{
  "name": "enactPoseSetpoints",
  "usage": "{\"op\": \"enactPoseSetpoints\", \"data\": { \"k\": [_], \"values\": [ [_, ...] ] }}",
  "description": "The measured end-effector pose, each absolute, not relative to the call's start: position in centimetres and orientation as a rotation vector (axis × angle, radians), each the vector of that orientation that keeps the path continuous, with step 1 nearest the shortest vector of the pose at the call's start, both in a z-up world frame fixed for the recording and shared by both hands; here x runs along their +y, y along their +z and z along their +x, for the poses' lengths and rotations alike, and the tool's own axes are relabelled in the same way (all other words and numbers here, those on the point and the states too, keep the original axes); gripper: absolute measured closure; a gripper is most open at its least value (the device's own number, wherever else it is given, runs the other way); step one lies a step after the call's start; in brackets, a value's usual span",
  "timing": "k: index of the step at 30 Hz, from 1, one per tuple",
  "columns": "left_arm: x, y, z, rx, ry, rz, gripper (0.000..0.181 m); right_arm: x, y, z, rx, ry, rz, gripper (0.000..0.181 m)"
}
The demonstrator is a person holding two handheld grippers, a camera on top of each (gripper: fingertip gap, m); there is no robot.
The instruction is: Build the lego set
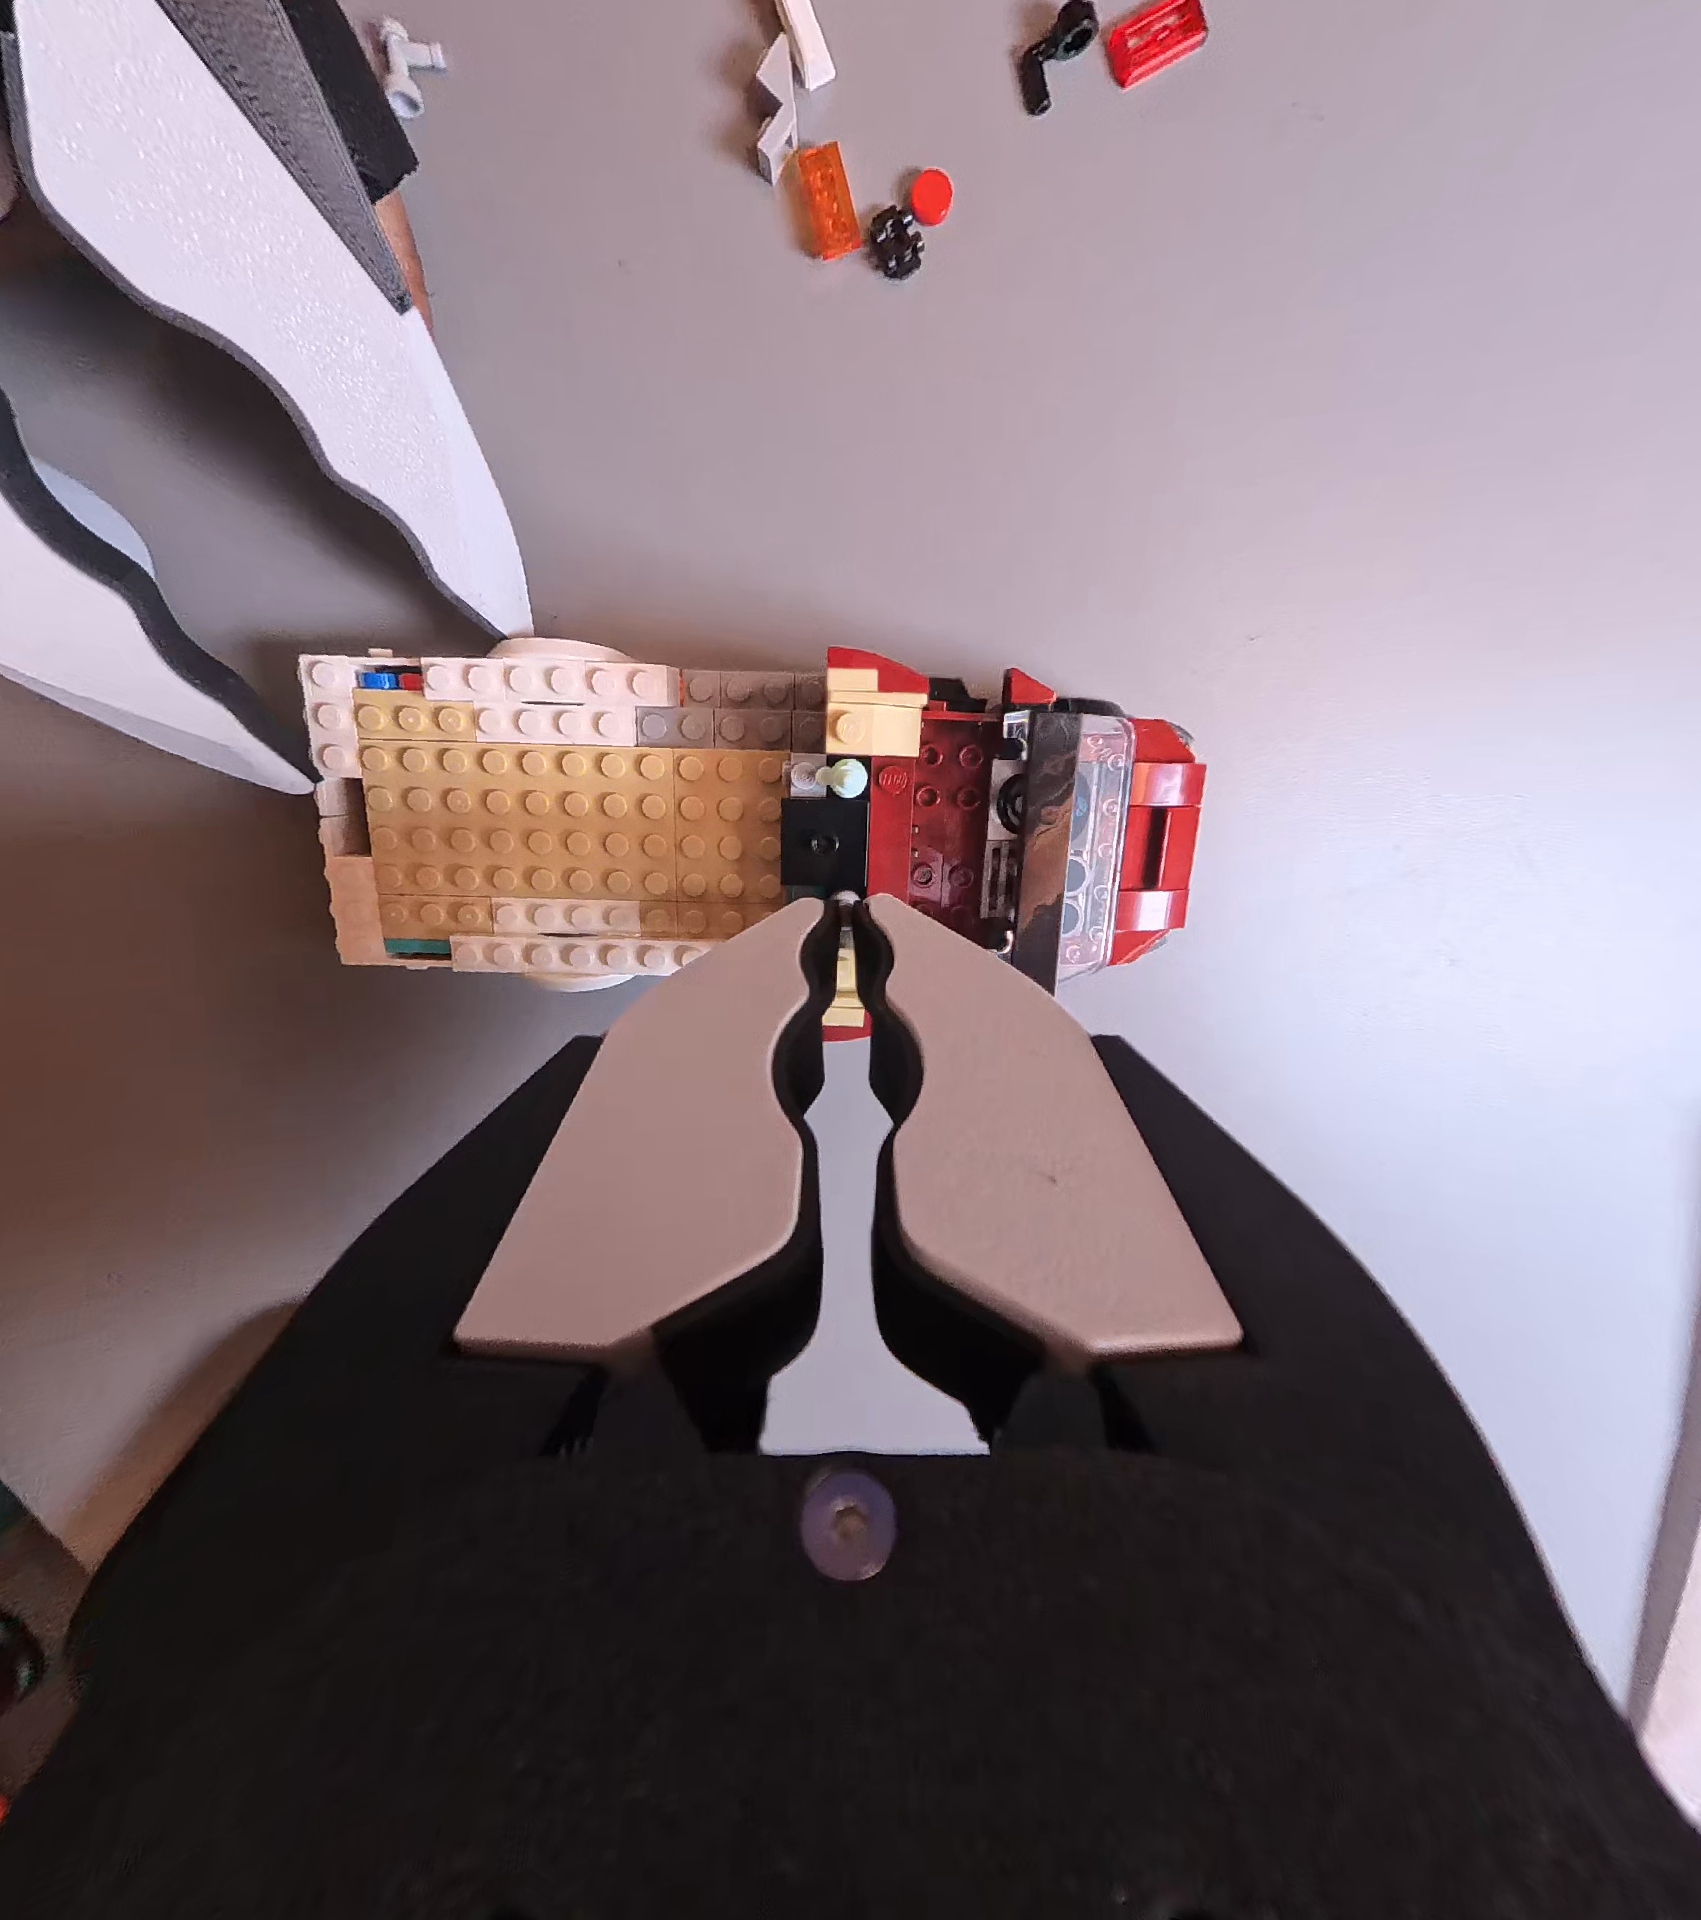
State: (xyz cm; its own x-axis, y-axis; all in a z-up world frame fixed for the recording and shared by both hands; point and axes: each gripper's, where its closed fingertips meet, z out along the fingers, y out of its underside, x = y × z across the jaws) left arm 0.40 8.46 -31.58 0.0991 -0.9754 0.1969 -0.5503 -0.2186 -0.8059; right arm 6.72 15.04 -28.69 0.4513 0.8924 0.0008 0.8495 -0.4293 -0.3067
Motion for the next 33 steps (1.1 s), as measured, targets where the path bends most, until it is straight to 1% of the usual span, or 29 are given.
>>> {"op": "enactPoseSetpoints", "data": {
  "k": [1, 2, 4, 5, 8, 11, 15, 20, 23, 25, 30, 32, 33],
  "values": [
    [8.5, -31.6, 0.4, 1.490, -1.000, -1.831, 0.134, 15.1, -28.6, 6.7, -1.477, 0.240, -2.427, 0.175],
    [8.5, -31.5, 0.3, 1.491, -0.996, -1.829, 0.134, 15.1, -28.1, 6.3, -1.427, 0.302, -2.398, 0.161],
    [8.6, -31.5, 0.3, 1.492, -0.985, -1.824, 0.134, 15.1, -26.2, 5.2, -1.281, 0.498, -2.313, 0.149],
    [8.6, -31.5, 0.3, 1.494, -0.980, -1.822, 0.134, 15.4, -25.2, 4.9, -1.220, 0.552, -2.239, 0.144],
    [8.7, -31.5, 0.2, 1.498, -0.978, -1.816, 0.134, 16.2, -22.9, 5.3, -1.076, 0.605, -2.027, 0.137],
    [8.9, -31.4, 0.1, 1.499, -0.973, -1.811, 0.134, 16.9, -21.8, 6.2, -0.936, 0.668, -1.877, 0.134],
    [9.6, -31.4, -0.5, 1.483, -0.942, -1.816, 0.133, 18.1, -23.1, 8.1, -0.837, 0.686, -1.806, 0.128],
    [11.4, -30.9, -2.0, 1.379, -0.898, -1.849, 0.134, 18.7, -23.6, 9.8, -0.729, 0.748, -1.752, 0.129],
    [11.7, -30.3, -2.4, 1.317, -0.907, -1.853, 0.131, 18.4, -24.0, 10.4, -0.733, 0.728, -1.740, 0.130],
    [11.3, -30.1, -2.2, 1.313, -0.883, -1.857, 0.125, 18.2, -24.2, 10.5, -0.740, 0.735, -1.740, 0.130],
    [10.1, -31.2, -0.9, 1.358, -0.757, -1.922, 0.097, 18.1, -24.4, 10.6, -0.770, 0.694, -1.741, 0.130],
    [10.1, -31.8, -0.6, 1.359, -0.694, -1.947, 0.092, 18.2, -24.5, 10.6, -0.775, 0.666, -1.740, 0.131],
    [10.1, -32.0, -0.4, 1.362, -0.681, -1.958, 0.092, 18.2, -24.5, 10.7, -0.771, 0.657, -1.743, 0.131]
  ]
}}
